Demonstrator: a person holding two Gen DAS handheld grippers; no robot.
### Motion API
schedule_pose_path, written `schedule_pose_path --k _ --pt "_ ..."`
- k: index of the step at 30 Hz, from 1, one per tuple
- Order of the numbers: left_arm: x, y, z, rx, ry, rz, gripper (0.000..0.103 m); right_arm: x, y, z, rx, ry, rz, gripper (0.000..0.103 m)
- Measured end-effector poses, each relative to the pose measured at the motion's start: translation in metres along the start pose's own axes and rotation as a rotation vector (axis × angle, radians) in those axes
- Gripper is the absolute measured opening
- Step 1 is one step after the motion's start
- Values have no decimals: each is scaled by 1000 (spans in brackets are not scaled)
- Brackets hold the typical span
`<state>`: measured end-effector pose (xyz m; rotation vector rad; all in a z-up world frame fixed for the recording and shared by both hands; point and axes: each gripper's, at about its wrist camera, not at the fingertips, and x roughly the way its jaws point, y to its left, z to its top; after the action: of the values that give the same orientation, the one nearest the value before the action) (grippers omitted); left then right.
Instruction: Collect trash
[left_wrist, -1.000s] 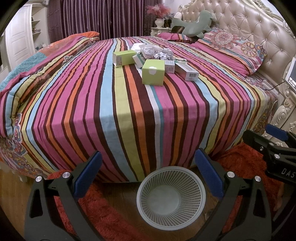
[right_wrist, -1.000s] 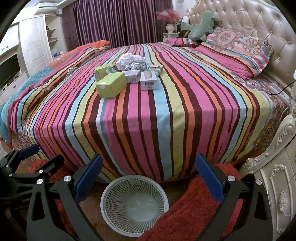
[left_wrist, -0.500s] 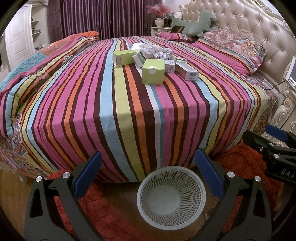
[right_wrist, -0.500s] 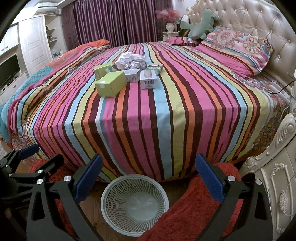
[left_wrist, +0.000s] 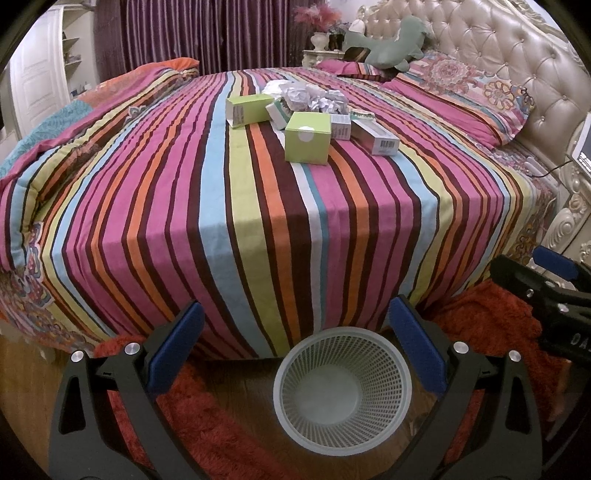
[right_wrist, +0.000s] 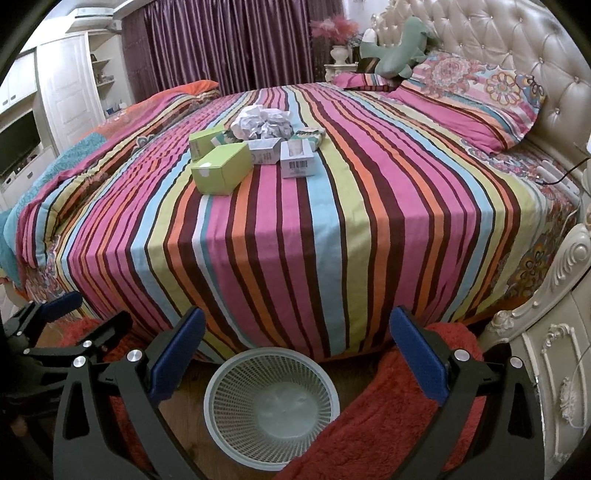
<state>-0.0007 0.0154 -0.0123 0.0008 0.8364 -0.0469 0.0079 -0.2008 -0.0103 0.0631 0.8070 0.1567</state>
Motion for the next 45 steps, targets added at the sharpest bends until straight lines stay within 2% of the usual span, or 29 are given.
schedule_pose_path --k 11,18,25,33,37,45 --pt "11 -4 0 18 53 8 97 1 -5 3 62 49 54 96" --pt "23 3 6 -15 88 -2 97 9 -11 7 63 77 11 96" --pt "41 12 16 -55 116 -12 97 22 -19 12 104 86 33 96" --pt "61 13 33 -44 111 -33 97 39 -23 26 106 82 46 96" --pt "74 10 50 -14 104 -30 97 49 -25 43 96 71 28 96" --pt "91 7 84 -26 63 -38 97 66 -27 65 77 61 9 96"
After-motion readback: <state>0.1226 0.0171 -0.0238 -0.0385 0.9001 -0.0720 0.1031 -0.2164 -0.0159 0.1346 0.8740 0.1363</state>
